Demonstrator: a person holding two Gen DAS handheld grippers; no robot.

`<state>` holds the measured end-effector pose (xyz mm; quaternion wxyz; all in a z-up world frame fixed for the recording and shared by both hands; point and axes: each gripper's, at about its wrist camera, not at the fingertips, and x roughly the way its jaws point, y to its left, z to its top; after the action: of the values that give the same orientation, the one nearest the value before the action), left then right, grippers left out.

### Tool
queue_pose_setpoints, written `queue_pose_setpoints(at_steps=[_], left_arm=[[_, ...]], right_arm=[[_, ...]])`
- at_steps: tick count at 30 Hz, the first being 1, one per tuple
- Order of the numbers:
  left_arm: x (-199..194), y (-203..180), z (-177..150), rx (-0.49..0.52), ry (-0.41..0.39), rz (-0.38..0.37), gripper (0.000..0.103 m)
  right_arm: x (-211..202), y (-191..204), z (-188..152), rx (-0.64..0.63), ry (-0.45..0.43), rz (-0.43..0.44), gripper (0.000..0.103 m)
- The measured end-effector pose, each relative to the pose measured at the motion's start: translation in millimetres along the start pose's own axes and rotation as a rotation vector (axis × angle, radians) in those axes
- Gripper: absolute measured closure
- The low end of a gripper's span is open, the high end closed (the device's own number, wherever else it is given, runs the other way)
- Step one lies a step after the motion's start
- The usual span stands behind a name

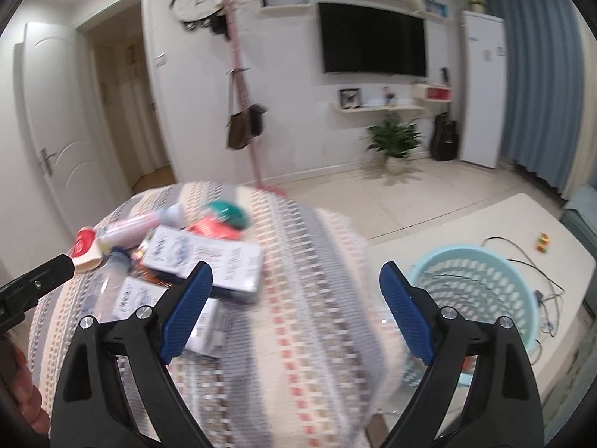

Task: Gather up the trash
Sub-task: 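Grasp the plastic water bottle with the left tool while the right tool grasps a white milk carton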

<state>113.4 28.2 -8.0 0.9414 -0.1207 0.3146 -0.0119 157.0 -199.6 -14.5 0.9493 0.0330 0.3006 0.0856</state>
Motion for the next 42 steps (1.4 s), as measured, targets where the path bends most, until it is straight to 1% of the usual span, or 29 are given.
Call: queue_pose_setpoints(at_steps=[1,2,3,4,5,7,8,10,14,18,19,20,23,28,29,30,32,34,36,40,42], left_arm=[[1.5,13.5,-0.2,-0.021,0.012,0.020,0.022],[2.7,22.5,-0.8,-0.038,0.020,0.035,0.022],[3.8,33.8,-3.3,-0.052,0.028,0.046,0.022],[6.6,42.2,-4.9,-0.064,0.045,0.054,0.022],[7.5,46.3,-7.6,-0.066,0.058,0.053,0.022],[12.7,52.5,-10.5,-0.066,0.083,0.046,0.022],[17.2,54.1,-13.0,-0.064,0.101,0.035,0.022],[27.9,55.8,-14.7,-0.061,0.135,0.017,0.022],[47.5,53.2,-22.1,-0.044,0.181,0.031,0.022],[59.3,59.5,-23.0,-0.061,0.215,0.041,0.023],[61.9,61.4,-23.0,-0.067,0.222,0.044,0.023],[63.8,64.5,-23.7,-0.075,0.232,0.040,0.023],[64.1,68.7,-25.4,-0.078,0.237,0.043,0.024],[60.9,75.4,-26.1,-0.076,0.248,0.055,0.030],[58.6,77.5,-26.1,-0.076,0.250,0.057,0.031],[55.8,79.1,-26.0,-0.075,0.250,0.063,0.031],[52.3,82.6,-23.8,-0.073,0.247,0.063,0.031],[48.8,86.2,-21.4,-0.077,0.244,0.055,0.031],[48.6,89.5,-14.7,-0.076,0.243,0.040,0.030],[59.2,87.0,3.8,-0.028,0.267,0.013,0.029],[66.8,84.8,9.0,-0.005,0.285,0.019,0.029]], right_arm=[[3.1,7.1,-2.5,-0.015,0.011,0.009,0.018],[9.2,16.4,-2.9,-0.040,0.027,0.027,0.026],[13.9,22.9,-4.0,-0.058,0.041,0.052,0.033],[21.2,31.1,-4.1,-0.078,0.069,0.095,0.043],[26.4,35.3,-4.5,-0.085,0.089,0.123,0.051],[39.5,44.8,-5.3,-0.097,0.137,0.177,0.059],[46.0,49.5,-5.1,-0.103,0.159,0.198,0.060],[56.3,58.0,-7.0,-0.115,0.198,0.237,0.060],[71.1,65.8,-8.0,-0.136,0.238,0.236,0.060],[82.7,65.3,-8.6,-0.133,0.292,0.293,0.059],[81.7,64.5,-8.9,-0.142,0.296,0.299,0.057],[81.0,65.3,-9.7,-0.149,0.300,0.305,0.053],[79.1,65.8,-15.1,-0.152,0.335,0.348,0.044],[73.9,70.2,-25.8,-0.187,0.375,0.365,0.043],[70.0,70.8,-27.9,-0.191,0.382,0.382,0.043],[65.7,71.0,-29.7,-0.187,0.392,0.416,0.041],[57.9,72.1,-34.4,-0.176,0.414,0.484,0.034],[48.8,76.1,-39.8,-0.188,0.415,0.515,0.029],[43.3,83.4,-43.3,-0.213,0.410,0.511,0.027],[41.8,107.1,-50.4,-0.301,0.395,0.454,0.026],[42.4,117.2,-56.1,-0.331,0.389,0.434,0.026]])
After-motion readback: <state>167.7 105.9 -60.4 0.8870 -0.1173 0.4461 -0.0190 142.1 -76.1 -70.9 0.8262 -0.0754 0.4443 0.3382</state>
